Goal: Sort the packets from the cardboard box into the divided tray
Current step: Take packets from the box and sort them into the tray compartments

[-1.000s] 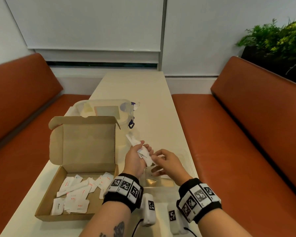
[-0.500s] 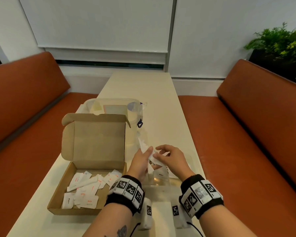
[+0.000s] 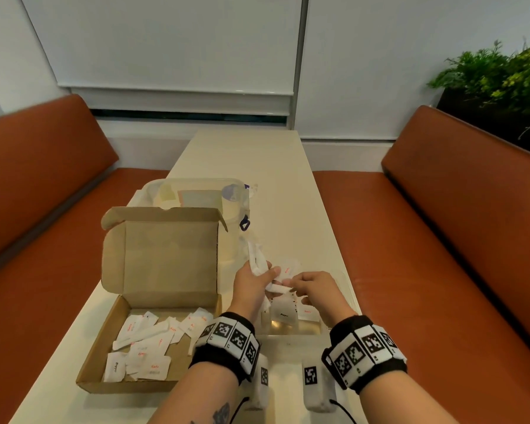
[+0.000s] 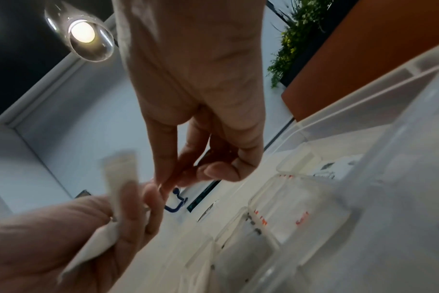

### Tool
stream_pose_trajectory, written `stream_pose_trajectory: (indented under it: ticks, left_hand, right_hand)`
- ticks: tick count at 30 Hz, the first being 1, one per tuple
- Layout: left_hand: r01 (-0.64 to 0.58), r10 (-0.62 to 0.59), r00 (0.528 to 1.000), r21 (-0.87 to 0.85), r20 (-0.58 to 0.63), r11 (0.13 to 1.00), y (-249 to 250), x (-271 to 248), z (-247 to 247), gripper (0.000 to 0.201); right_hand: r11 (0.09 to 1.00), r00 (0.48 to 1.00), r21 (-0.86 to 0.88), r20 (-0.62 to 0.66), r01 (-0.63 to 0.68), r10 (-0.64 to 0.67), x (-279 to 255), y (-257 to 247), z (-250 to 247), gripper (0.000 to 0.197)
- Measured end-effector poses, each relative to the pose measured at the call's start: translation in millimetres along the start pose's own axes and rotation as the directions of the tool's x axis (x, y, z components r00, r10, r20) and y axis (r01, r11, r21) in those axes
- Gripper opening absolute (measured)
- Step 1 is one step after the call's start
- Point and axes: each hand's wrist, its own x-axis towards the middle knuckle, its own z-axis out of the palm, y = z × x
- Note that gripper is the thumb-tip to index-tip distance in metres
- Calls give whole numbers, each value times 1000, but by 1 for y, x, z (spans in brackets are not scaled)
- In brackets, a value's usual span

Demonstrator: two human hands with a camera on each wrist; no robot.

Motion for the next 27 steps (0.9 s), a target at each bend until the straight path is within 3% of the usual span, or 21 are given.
stream_pose_trajectory:
  ticks: [3, 8, 11, 15, 20, 27]
  left_hand:
    - [-36, 37, 999, 116, -6, 993, -1, 3, 3, 14]
    - [-111, 91, 992, 247, 90, 963, 2, 6, 3, 15]
    - [-88, 65, 993, 255, 98, 963, 1, 6, 7, 21]
    - [-49, 21, 993, 240, 119, 970, -3, 5, 9, 25]
    - [-69, 26, 990, 315, 138, 946, -4, 5, 5, 23]
    - [6, -19, 997, 178, 75, 984, -8, 4, 2, 20]
  right_hand:
    - [995, 1000, -99, 15, 19, -18, 1, 2, -6, 13]
    - [996, 994, -24, -61, 89, -90, 11, -2, -18, 20]
    - [993, 990, 93, -124, 75, -63, 14, -1, -21, 8]
    - [966, 996, 255, -92, 26, -3, 13, 2, -21, 16]
    - [997, 996, -23, -48, 76, -77, 13, 4, -25, 9]
    - [984, 990, -155, -92, 87, -102, 15, 6, -30, 8]
